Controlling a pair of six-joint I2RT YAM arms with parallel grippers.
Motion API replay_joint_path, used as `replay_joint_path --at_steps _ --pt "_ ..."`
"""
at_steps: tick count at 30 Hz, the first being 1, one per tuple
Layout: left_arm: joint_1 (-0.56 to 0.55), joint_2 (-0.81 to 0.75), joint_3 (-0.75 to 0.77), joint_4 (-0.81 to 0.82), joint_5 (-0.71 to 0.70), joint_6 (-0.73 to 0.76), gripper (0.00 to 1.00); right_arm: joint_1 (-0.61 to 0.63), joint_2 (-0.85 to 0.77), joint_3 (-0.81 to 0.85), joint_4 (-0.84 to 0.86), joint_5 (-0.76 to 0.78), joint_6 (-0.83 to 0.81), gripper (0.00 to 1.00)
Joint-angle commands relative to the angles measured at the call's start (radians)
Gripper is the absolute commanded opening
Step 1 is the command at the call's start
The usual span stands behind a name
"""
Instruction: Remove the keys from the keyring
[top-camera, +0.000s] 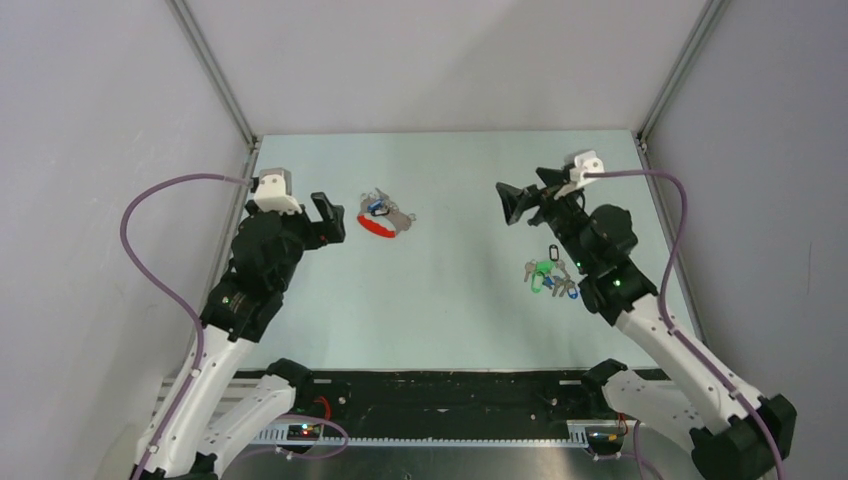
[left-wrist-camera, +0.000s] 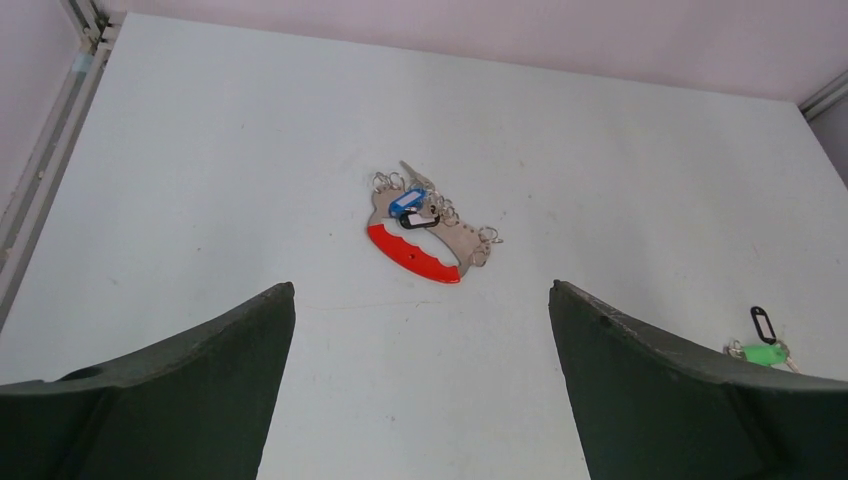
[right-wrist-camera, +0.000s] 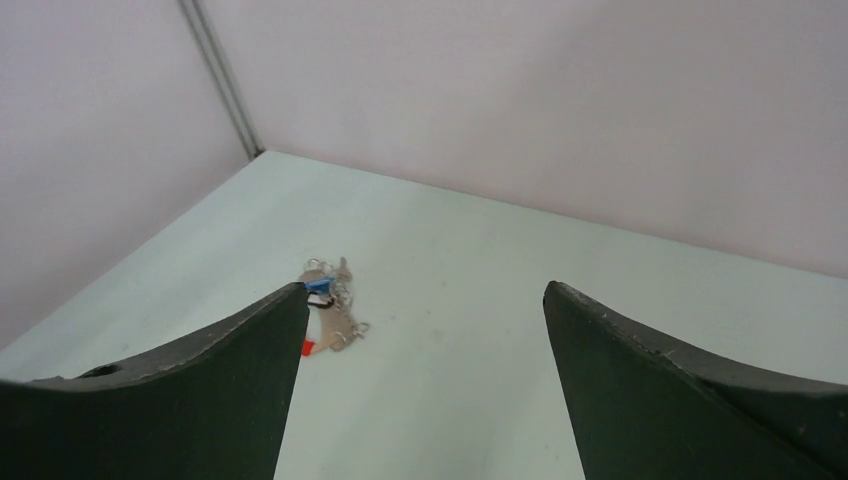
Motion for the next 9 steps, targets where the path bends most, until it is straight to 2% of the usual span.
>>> replay_joint_path --at_steps 1,9 --pt "0.006 -0.038 -0.018 0.060 0.014 0.048 1.00 -0.005 -0.103 -0.061 -0.068 0.113 -0.004 0.92" --pt "0.007 -0.055 -0.044 0.078 0.065 0.050 1.00 -0.005 -0.203 -0.114 -0.174 0.190 0.071 0.93"
